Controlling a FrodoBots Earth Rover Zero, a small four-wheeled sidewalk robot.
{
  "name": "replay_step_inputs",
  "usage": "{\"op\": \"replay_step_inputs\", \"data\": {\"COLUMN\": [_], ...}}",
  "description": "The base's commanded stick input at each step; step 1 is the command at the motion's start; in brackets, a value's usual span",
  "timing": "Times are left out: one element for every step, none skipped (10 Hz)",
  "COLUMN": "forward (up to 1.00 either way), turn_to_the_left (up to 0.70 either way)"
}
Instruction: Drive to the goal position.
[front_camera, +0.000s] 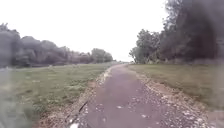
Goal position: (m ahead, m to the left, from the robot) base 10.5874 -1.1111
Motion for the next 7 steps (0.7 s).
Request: {"op": "replay_step_inputs", "data": {"forward": [0.7, 0.7, 0.7, 0.7, 0.7, 0.7, 0.7], "turn_to_the_left": [0.0, 0.0, 0.0, 0.0, 0.0, 0.0, 0.0]}}
